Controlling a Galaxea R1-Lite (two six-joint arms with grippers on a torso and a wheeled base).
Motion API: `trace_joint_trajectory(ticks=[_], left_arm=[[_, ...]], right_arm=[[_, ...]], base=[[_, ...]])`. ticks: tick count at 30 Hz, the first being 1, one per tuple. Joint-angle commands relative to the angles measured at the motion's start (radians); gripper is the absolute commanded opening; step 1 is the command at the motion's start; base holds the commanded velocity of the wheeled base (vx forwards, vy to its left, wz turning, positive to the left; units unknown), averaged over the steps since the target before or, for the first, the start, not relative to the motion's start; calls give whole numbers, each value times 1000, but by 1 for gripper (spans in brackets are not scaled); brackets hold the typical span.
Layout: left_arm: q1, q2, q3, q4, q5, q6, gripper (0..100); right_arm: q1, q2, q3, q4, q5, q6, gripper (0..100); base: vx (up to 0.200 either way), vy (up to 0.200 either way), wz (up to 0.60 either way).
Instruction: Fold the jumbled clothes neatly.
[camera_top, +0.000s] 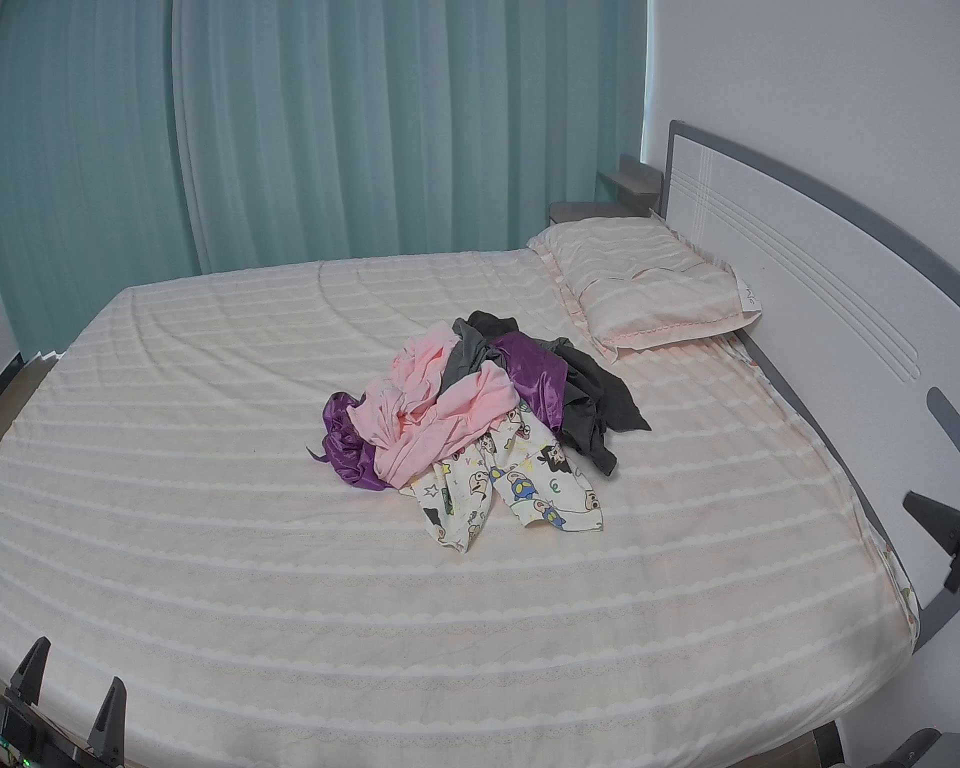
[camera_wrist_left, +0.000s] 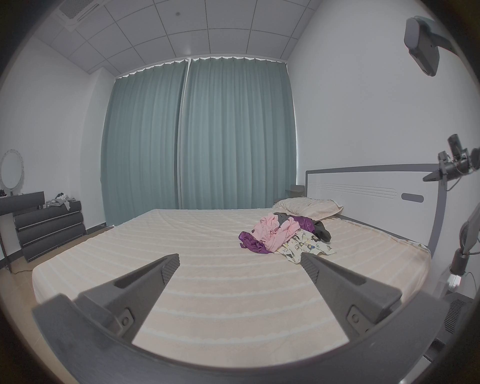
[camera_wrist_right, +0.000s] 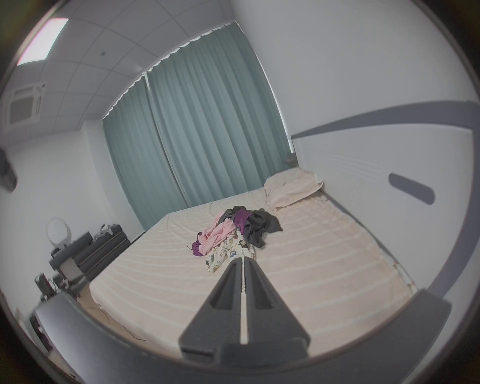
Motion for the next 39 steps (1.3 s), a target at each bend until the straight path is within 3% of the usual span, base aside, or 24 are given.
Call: trace_joint_trajectory(ticks=[1, 9, 18, 19, 31, 32, 39], left_arm=[[0, -16, 14, 0, 0, 0, 100], [0, -16, 14, 0, 0, 0, 100], [0, -16, 14, 0, 0, 0, 100], [0, -16, 14, 0, 0, 0, 100], [0, -16, 14, 0, 0, 0, 100], [0, -16, 14, 0, 0, 0, 100], [0, -16, 14, 0, 0, 0, 100]], right_arm=[[197, 1085, -281, -495, -46, 404, 0], [243, 1283, -454, -495, -92, 500, 0], [275, 1445, -610, -484, -152, 500, 0], [282, 1480, -647, -484, -161, 496, 100], [332, 1615, -804, -469, -167, 477, 100], [334, 1660, -886, -408, -167, 447, 100], [324, 1749, -1020, -362, -190, 355, 100]], base=[[0, 0, 0], [0, 0, 0], [0, 0, 0], [0, 0, 0], [0, 0, 0], [0, 0, 0], [0, 0, 0]])
